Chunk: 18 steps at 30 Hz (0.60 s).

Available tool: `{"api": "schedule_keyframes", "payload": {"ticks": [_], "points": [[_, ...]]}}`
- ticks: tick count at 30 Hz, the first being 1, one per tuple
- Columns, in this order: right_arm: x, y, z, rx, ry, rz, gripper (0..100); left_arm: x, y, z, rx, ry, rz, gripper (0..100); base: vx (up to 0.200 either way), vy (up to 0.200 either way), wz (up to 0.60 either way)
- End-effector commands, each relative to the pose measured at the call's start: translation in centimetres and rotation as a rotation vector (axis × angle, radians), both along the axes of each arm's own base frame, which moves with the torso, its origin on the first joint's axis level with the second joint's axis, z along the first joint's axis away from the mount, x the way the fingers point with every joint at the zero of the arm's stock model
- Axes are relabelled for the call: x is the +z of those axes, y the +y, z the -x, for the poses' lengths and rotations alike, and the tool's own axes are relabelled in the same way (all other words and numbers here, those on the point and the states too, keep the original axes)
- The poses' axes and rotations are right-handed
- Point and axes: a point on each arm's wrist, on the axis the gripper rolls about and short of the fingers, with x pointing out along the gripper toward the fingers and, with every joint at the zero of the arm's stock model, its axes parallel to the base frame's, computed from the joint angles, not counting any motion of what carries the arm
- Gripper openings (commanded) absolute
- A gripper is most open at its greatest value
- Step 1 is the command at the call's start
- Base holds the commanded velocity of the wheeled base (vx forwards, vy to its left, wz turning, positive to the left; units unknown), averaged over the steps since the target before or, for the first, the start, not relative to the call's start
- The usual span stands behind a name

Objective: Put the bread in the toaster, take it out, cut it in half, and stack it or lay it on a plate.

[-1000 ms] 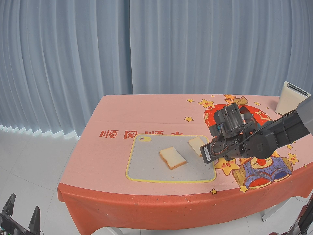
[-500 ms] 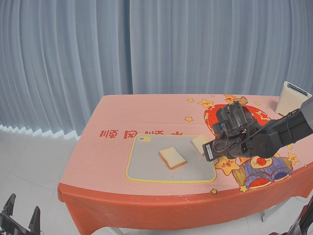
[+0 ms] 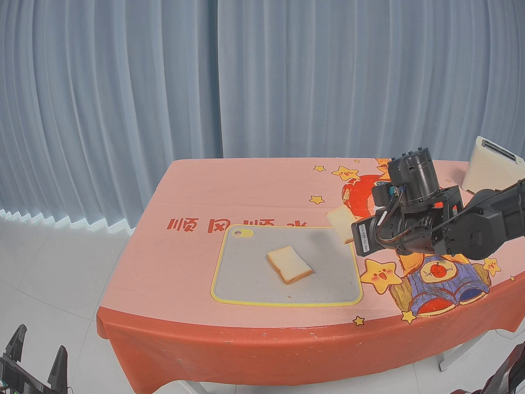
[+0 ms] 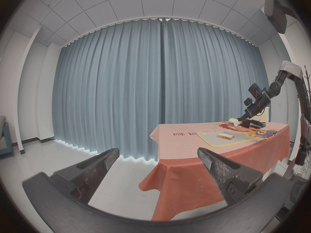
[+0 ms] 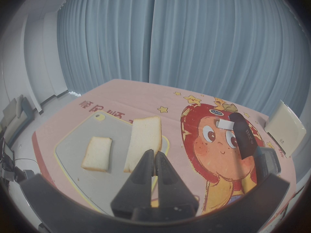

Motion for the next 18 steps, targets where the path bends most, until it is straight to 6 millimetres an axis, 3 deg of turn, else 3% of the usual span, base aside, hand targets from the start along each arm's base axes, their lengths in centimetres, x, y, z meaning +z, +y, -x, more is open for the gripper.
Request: {"api": "schedule_keyframes", "payload": {"ticks": [1,18], "points": [[1.6,-0.4,0.8,0.006,-0.042,-0.032,0,-0.5,0.0,-0.1,0.000,0.007,0.000,100,0.000,0.000,0.00],[4.6,-2.4,3.6,-0.003,-0.113,-0.086,0,-0.5,0.0,-0.1,0.000,0.007,0.000,100,0.000,0.000,0.00]]}}
